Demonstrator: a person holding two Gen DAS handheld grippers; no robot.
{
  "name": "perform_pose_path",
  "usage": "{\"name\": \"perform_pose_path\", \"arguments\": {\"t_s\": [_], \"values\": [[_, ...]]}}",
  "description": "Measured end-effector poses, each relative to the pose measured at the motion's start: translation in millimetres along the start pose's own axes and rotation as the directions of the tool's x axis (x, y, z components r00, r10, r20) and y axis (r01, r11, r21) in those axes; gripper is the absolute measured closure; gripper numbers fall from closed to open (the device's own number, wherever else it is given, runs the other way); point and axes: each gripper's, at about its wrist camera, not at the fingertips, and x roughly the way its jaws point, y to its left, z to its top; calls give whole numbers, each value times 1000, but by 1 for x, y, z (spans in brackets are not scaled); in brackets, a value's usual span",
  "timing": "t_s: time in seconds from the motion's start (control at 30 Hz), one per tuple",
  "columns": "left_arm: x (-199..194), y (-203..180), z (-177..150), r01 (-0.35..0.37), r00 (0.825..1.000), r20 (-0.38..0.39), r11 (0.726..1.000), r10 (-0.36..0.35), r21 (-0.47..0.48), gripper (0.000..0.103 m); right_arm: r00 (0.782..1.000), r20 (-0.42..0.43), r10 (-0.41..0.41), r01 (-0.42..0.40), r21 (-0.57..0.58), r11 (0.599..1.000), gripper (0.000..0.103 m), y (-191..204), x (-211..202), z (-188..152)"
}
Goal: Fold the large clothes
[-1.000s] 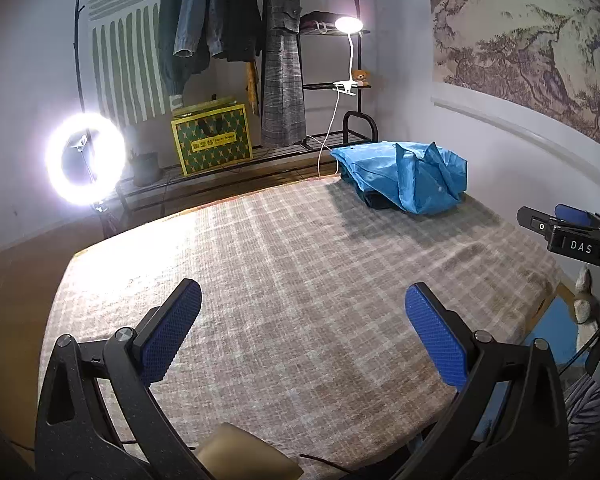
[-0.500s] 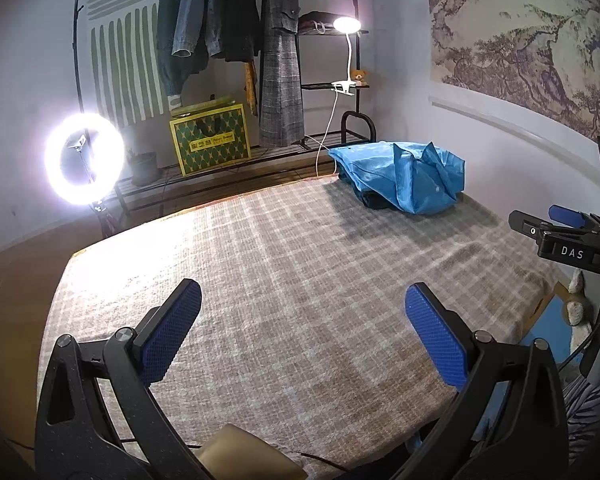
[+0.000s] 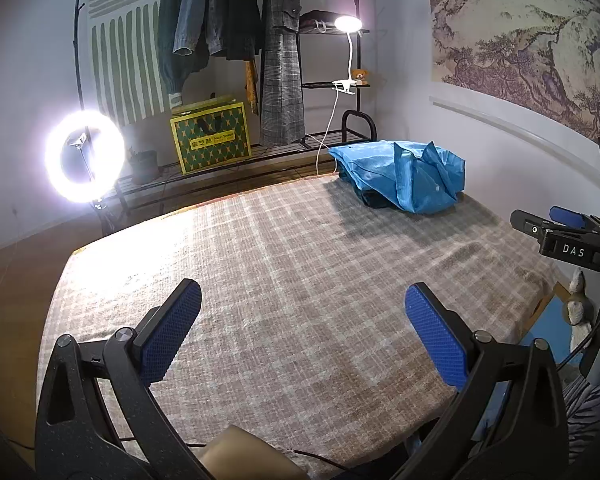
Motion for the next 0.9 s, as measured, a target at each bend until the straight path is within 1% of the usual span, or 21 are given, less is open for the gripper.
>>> {"name": "perform_pose_path", "arguments": {"t_s": [0.9], "values": [[-1, 2, 1, 3, 1000, 0, 1000, -3, 1, 0, 1000, -15, 7, -7, 25, 1000, 0, -4, 3, -2]]}}
